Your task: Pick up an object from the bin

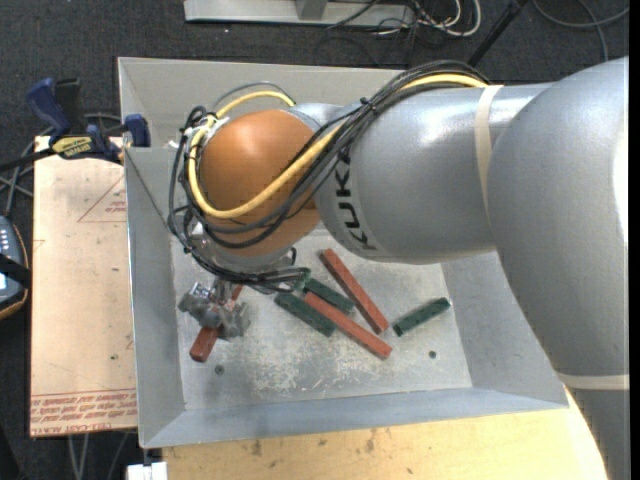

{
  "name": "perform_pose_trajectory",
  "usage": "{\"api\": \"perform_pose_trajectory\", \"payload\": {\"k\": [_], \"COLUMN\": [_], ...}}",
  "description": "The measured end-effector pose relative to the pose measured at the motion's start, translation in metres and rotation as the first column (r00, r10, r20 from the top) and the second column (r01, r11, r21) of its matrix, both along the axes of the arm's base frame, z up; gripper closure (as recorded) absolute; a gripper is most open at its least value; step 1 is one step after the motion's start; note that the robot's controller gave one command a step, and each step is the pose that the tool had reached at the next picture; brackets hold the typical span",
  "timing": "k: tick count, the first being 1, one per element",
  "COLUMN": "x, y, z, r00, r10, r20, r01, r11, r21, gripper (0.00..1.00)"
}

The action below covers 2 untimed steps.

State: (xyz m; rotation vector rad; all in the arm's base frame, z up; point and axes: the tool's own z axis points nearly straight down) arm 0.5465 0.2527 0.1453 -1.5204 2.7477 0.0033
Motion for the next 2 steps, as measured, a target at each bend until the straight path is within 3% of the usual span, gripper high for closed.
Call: {"api": "perform_pose_trajectory", "payload": {"k": [2], "x": [0.001], "y": [0.001], "z": [0.035], "r00": [1.0], "r10": [-0.003], "r20": [0.003], "r01": [0.003], "r11": [1.0], "r21": [0.001], "gripper": [1.0]}}
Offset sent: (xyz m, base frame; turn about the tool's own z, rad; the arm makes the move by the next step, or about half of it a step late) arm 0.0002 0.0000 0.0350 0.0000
